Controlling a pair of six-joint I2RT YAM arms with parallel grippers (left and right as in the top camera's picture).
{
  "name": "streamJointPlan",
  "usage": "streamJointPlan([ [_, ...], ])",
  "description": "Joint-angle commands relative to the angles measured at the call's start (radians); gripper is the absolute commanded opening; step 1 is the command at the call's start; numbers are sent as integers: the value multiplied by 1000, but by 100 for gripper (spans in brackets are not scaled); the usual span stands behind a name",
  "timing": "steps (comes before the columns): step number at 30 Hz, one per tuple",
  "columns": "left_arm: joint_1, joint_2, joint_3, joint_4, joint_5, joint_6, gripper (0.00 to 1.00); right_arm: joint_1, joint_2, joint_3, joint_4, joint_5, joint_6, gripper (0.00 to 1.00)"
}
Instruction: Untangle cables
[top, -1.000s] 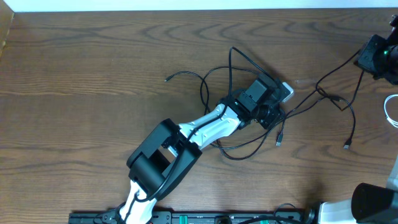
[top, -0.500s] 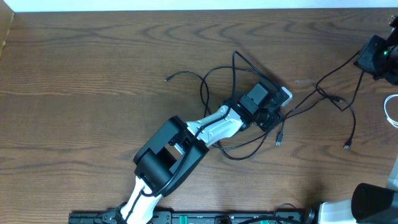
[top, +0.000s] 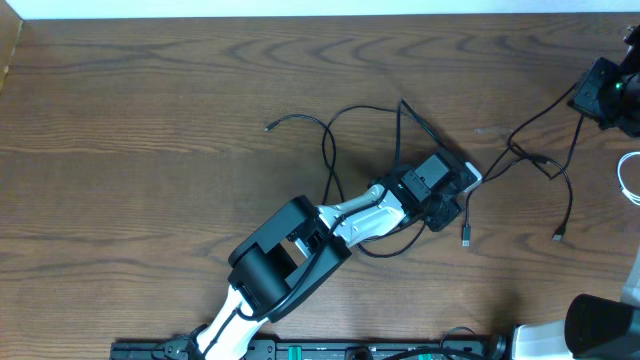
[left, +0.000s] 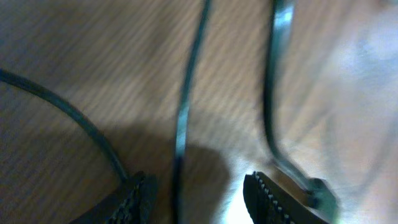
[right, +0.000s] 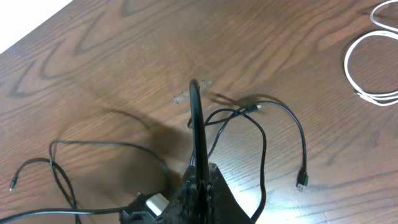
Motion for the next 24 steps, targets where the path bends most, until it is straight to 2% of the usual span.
streamJointPlan([
  [1, 4, 21, -5, -19, -116, 6, 51, 6, 1, 18, -2, 5, -15, 1],
  [11, 4, 21, -5, -84, -121, 6, 50, 6, 1, 18, -1, 5, -15, 1],
  [14, 4, 4, 1, -84, -120, 6, 45, 6, 1, 18, -1, 5, -15, 1],
  [24, 3, -99, 17, -84, -100, 6, 47, 6, 1, 18, 5, 5, -15, 1],
])
